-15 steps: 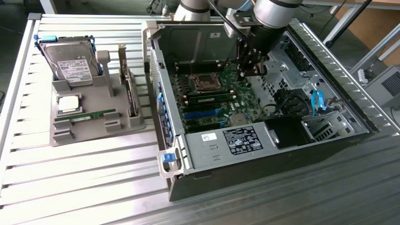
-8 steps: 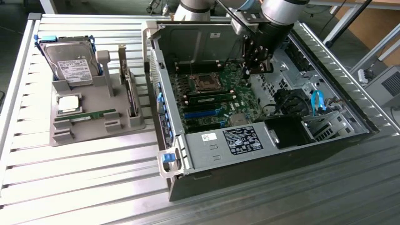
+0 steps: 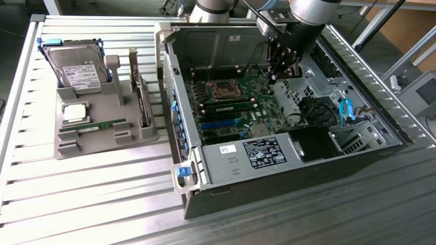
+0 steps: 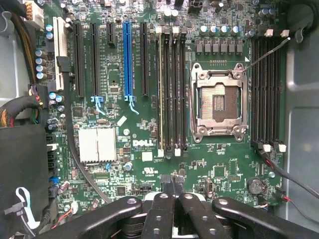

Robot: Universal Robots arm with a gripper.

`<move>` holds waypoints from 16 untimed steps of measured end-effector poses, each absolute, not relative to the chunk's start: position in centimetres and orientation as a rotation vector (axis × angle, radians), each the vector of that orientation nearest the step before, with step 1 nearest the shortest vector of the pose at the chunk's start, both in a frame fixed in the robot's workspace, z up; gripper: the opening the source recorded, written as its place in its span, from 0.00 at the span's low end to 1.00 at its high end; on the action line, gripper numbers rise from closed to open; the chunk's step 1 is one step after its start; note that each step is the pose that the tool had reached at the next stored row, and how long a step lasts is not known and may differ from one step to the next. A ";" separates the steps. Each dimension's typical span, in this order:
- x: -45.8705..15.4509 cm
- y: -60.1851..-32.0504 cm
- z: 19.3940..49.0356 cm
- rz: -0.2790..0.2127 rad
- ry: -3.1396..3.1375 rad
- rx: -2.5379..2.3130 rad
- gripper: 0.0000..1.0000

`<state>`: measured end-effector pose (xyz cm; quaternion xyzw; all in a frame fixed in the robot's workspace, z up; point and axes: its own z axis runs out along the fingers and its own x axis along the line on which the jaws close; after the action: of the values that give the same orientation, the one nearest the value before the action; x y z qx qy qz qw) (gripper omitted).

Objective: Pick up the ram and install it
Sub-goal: 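Press down the ram until it locks into place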

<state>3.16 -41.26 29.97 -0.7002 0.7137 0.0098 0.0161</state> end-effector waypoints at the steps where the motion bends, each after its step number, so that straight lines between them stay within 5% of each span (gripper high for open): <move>1: 3.0 -41.3 29.9 0.030 2.219 -2.178 0.09; 16: 1.4 -41.8 27.2 0.031 2.221 -2.176 0.09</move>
<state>1.37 -41.76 27.18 -0.6999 0.7140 0.0098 0.0161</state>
